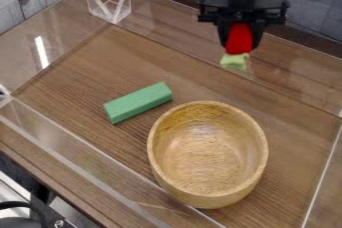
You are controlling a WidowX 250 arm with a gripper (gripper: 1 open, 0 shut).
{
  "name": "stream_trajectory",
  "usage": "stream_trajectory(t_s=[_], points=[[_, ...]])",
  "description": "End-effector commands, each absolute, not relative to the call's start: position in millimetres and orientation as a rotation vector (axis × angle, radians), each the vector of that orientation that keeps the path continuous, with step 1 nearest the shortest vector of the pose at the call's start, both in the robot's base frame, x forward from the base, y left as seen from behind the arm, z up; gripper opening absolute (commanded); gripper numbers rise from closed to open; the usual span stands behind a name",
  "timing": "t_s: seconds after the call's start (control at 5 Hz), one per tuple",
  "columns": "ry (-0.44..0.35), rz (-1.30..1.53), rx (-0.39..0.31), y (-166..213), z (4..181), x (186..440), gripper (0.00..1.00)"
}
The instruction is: Move the red fruit to the left
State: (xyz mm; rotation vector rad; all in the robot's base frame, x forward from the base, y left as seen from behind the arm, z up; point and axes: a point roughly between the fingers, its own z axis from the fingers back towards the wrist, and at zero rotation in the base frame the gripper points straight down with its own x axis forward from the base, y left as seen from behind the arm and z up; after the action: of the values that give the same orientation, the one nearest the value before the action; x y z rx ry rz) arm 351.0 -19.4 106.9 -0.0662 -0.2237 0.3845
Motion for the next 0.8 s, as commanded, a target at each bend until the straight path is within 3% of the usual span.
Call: stream_trajectory(t_s=[0.0, 0.4, 0.6], points=[[-0.287, 0.409, -0.078, -22.6, 136.8, 348.5, 0.00], [-0.273, 0.393, -0.083, -49.4, 138.0, 327.9, 0.00], [-0.261, 0.377, -0.086, -67.6, 128.2, 321.9, 0.00]])
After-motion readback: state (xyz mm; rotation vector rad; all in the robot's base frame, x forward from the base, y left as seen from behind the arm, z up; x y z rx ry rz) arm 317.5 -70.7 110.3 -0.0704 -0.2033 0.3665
